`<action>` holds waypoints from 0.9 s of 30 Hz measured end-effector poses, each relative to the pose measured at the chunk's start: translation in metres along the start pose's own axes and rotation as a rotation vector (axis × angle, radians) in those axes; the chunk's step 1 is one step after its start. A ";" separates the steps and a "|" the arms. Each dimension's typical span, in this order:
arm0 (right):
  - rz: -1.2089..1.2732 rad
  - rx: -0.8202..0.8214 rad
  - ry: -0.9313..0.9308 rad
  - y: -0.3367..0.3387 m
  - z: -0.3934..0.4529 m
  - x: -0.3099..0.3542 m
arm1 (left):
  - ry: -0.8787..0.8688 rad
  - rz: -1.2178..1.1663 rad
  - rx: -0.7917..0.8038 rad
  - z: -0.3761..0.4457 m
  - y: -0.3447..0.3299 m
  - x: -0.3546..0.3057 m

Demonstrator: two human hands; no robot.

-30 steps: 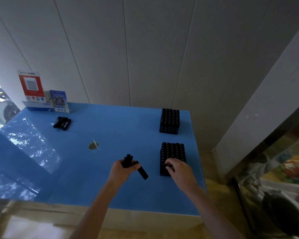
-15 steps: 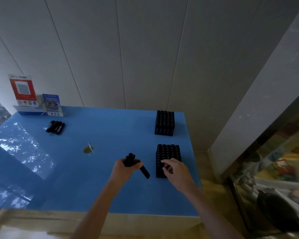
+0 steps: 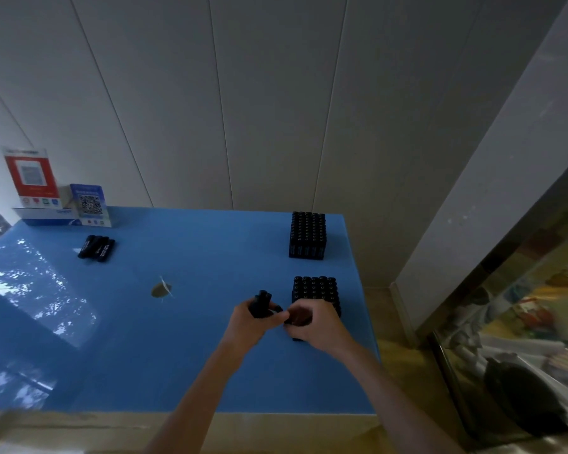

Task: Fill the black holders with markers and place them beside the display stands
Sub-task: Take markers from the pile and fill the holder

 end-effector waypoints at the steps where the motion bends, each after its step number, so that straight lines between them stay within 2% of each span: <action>1: -0.029 0.000 -0.002 0.001 0.000 -0.002 | 0.008 -0.007 0.010 0.001 0.000 0.001; 5: 0.009 -0.031 -0.070 0.011 0.000 -0.013 | 0.050 -0.033 0.056 0.004 0.007 0.005; 9: 0.064 -0.133 -0.122 0.028 -0.004 -0.028 | 0.071 -0.137 0.076 0.008 0.024 0.013; 12: -0.018 -0.179 -0.119 0.037 -0.005 -0.035 | 0.078 -0.210 0.051 0.009 0.033 0.017; 17: -0.149 -0.191 -0.078 0.040 -0.007 -0.039 | 0.040 -0.081 -0.012 0.003 0.043 0.016; 22: -0.214 -0.149 -0.047 0.029 -0.009 -0.042 | 0.006 -0.068 0.001 -0.001 0.042 0.017; 27: -0.321 -0.206 0.022 0.022 -0.010 -0.046 | 0.014 -0.111 -0.009 0.002 0.044 0.025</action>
Point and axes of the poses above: each hand's wrist, its own z-axis towards the middle knuckle, its own y-axis out of the back of the hand, x = y × z, the point moved 4 cm from there along z, towards the middle knuckle, and after that the axes turned 1 degree about x, right-handed, at the moved point
